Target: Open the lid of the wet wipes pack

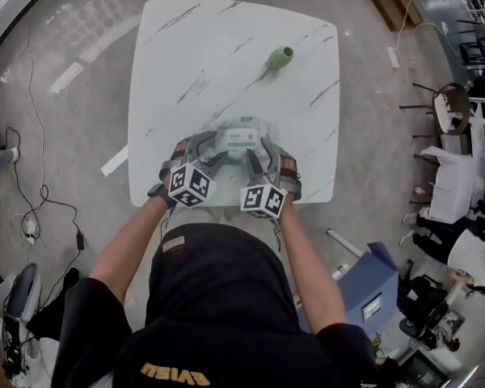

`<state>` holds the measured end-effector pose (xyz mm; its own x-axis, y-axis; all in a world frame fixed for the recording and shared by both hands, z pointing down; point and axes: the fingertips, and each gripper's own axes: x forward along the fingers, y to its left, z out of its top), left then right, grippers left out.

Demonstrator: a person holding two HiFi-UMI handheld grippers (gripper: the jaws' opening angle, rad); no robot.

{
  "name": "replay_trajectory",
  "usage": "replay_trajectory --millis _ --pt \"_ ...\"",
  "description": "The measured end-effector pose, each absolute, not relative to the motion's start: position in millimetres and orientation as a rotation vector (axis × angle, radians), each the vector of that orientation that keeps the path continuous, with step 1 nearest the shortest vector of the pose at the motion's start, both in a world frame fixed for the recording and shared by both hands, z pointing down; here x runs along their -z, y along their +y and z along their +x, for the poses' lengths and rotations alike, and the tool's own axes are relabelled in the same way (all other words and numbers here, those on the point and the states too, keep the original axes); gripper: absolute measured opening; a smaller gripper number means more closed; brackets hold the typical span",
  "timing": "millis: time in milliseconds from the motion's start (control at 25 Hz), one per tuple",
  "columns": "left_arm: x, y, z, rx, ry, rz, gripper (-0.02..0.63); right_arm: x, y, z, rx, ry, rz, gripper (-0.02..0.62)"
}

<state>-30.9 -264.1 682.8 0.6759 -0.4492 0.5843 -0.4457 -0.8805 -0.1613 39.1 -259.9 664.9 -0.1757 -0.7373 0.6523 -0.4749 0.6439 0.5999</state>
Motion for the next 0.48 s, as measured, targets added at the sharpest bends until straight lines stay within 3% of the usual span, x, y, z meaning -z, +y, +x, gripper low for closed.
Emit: replay_trajectory --millis 480 --pt "-705.4 -265.7 -30.2 1.118 0.682 -2.836 0.21 -695.8 -250.8 17.0 0.399 -1.787 0.784 0.221"
